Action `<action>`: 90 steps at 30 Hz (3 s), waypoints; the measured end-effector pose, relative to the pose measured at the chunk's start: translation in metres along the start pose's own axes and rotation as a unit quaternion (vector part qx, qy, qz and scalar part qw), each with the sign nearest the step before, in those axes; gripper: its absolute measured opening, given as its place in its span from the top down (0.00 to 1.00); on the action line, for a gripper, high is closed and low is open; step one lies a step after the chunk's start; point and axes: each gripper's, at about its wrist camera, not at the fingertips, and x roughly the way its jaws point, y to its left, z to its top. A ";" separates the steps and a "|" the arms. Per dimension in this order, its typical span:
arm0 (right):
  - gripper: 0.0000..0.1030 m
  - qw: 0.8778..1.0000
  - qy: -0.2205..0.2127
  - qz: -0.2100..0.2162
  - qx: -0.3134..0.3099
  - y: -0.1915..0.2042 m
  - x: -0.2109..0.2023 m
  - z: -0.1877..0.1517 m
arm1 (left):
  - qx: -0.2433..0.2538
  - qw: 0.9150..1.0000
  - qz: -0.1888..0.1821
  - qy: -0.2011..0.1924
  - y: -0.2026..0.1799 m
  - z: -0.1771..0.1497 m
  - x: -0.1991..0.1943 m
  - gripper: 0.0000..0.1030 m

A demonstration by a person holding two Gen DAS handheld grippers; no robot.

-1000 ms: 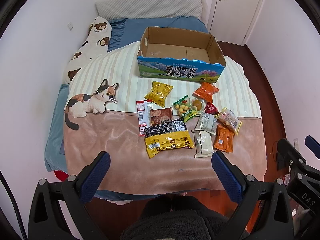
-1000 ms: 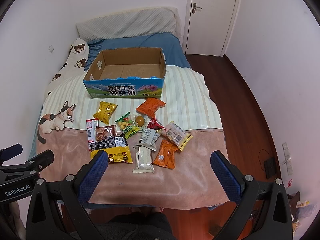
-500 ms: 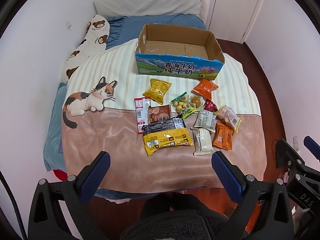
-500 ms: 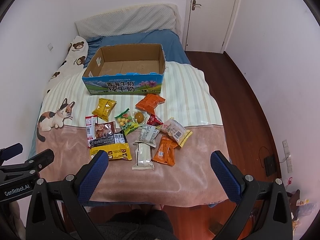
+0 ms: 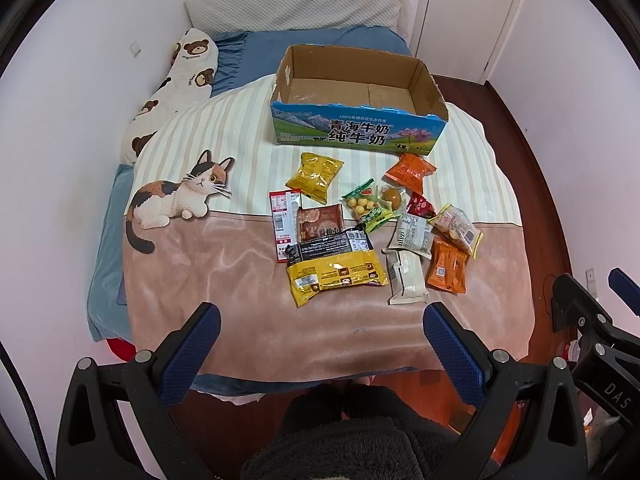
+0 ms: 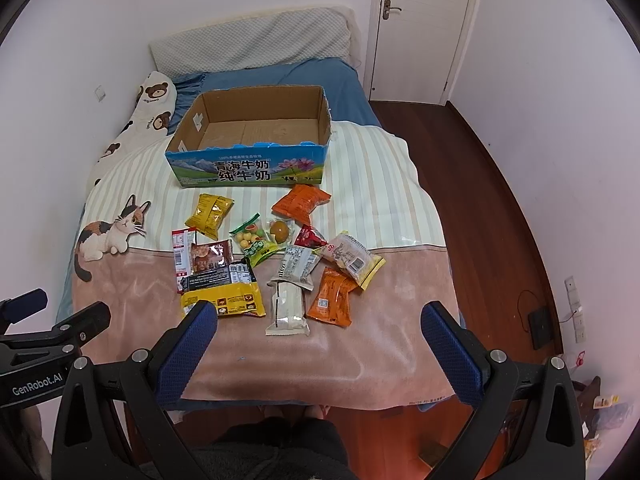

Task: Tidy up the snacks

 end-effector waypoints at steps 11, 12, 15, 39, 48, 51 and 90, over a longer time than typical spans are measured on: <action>0.00 1.000 0.010 0.005 0.009 0.006 0.005 0.001 | 0.000 1.000 0.002 -0.005 0.007 -0.003 0.002 0.00; 0.00 1.000 0.012 0.005 0.012 0.006 0.009 0.002 | 0.000 1.000 0.007 -0.004 0.012 -0.003 0.005 0.00; 0.00 0.999 0.026 0.009 0.027 0.005 0.024 0.000 | -0.002 1.000 0.017 -0.002 0.022 -0.001 0.023 0.00; 0.00 0.958 0.218 0.071 0.175 -0.021 0.265 -0.049 | 0.457 0.881 0.068 0.099 -0.049 0.017 0.289 0.00; 0.00 0.947 0.261 0.088 0.164 -0.015 0.317 -0.052 | 0.551 0.816 0.005 0.175 -0.092 0.019 0.344 0.00; 0.00 0.943 0.270 0.097 0.169 -0.019 0.326 -0.049 | 0.539 0.819 -0.015 0.197 -0.101 0.025 0.355 0.00; 0.29 0.954 0.283 0.084 0.054 0.045 0.373 -0.028 | -0.022 0.954 -0.053 0.294 0.105 0.067 0.425 0.18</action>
